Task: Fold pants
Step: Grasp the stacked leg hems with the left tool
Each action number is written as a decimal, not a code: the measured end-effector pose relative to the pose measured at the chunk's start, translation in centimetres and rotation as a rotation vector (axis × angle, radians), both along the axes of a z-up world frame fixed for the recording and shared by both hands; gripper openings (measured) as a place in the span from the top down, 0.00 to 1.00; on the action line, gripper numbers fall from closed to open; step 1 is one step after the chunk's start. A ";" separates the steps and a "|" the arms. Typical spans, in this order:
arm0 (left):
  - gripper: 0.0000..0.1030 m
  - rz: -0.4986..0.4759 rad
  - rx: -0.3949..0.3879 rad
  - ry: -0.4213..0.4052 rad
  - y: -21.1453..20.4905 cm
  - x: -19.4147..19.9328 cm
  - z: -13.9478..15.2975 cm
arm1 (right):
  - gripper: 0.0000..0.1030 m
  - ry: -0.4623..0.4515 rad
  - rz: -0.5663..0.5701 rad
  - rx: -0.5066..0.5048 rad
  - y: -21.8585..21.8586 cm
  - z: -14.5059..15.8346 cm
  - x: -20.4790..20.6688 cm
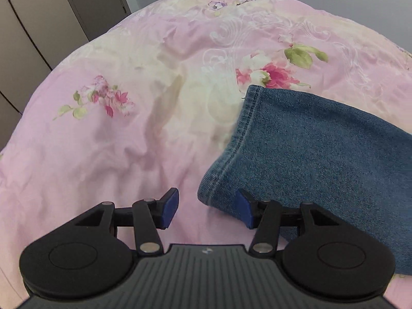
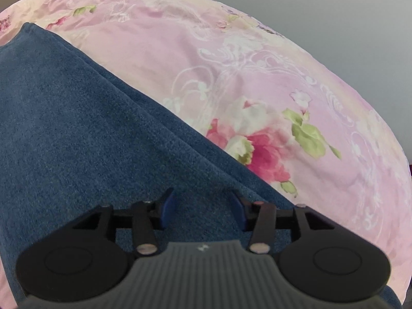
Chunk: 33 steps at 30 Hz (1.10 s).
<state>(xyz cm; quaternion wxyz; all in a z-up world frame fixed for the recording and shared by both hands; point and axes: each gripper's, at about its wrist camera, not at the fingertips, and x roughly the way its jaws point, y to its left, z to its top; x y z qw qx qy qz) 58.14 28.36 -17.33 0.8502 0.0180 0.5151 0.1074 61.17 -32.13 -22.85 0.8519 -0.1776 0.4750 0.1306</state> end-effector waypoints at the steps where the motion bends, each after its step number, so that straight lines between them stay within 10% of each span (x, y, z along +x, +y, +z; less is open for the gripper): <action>1: 0.41 0.000 -0.011 -0.003 0.0 -0.3 0.1 | 0.57 0.002 -0.012 -0.002 0.2 -0.3 0.5; 9: 0.39 -0.052 0.022 0.015 -0.6 -1.5 0.1 | 0.37 -0.010 0.274 -0.054 2.3 0.8 1.5; 12: 0.40 -0.053 0.022 0.027 -1.1 -1.5 -0.3 | 0.72 0.065 0.339 -0.084 3.4 0.3 2.6; 17: 0.39 -0.018 -0.010 0.016 -1.7 -1.9 -0.4 | 0.99 0.060 0.372 -0.141 4.7 0.1 2.6; 33: 0.30 0.329 -0.411 -0.083 1.8 -2.1 -1.8 | 0.90 -0.078 0.183 -0.197 5.4 1.2 2.1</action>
